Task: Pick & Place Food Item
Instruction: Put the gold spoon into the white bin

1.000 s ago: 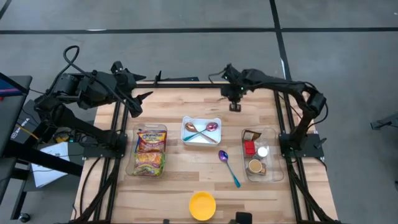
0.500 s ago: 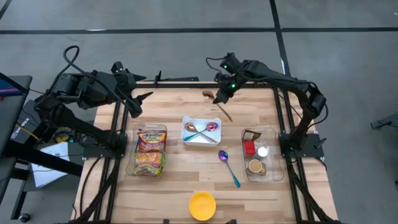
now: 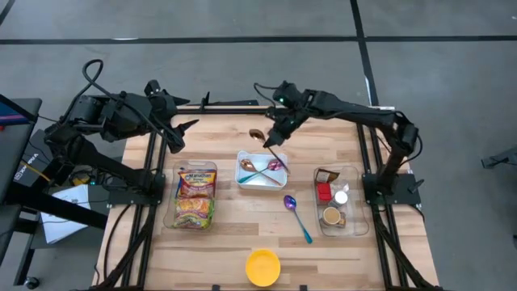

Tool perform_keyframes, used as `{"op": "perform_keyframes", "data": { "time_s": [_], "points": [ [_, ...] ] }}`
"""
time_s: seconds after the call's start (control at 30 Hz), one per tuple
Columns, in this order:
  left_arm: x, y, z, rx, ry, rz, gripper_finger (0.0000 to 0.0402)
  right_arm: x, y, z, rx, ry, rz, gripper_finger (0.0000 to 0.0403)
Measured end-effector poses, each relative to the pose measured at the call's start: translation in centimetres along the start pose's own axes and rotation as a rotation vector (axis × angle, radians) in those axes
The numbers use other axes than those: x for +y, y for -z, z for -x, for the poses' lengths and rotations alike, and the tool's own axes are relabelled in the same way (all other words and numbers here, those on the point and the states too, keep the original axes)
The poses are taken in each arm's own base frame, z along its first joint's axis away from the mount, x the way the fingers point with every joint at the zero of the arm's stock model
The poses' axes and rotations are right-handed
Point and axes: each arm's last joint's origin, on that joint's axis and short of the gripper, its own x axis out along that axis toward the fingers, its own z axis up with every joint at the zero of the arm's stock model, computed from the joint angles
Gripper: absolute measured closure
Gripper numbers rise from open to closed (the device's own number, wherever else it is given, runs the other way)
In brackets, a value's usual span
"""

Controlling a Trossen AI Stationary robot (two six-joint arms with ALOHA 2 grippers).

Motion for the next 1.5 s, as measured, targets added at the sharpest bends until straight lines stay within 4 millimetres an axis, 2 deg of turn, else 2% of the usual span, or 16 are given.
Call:
{"op": "perform_keyframes", "data": {
  "time_s": [0.1,0.17,0.23,0.3,0.5,0.7,1.13,1.33,1.5],
  "points": [
    [0.0,0.0,0.0,0.000,0.000,0.000,0.0137,-0.6,0.2,-1.0,0.022,0.025,-0.039,0.0403],
    [0.0,0.0,0.0,0.000,0.000,0.000,0.0137,-0.4,-0.3,-2.3,0.011,0.006,-0.005,0.0403],
    [0.0,0.0,0.0,0.000,0.000,0.000,0.0137,-1.1,0.5,-3.4,0.084,0.030,-0.052,0.0403],
    [0.0,0.0,0.0,0.000,0.000,0.001,0.0137,-1.0,0.3,-5.0,0.083,0.014,-0.021,0.0403],
    [0.0,0.1,0.0,0.005,0.001,0.006,0.0137,-2.1,0.8,-8.1,0.144,0.030,-0.041,0.0403],
    [0.0,0.3,0.0,0.023,0.002,0.011,0.0137,-2.5,0.5,-9.5,0.151,0.033,-0.016,0.0403],
    [0.0,0.4,0.0,0.036,0.008,0.010,0.0137,-3.2,0.0,-9.0,0.145,0.008,-0.017,0.0403],
    [0.0,0.4,0.0,0.036,0.007,0.010,0.0137,-2.3,-0.6,-8.1,0.122,-0.047,0.005,0.0403],
    [0.0,0.4,0.0,0.037,0.006,0.029,0.0137,-2.9,-1.3,-7.4,0.076,-0.011,0.014,0.0403]
  ]
}}
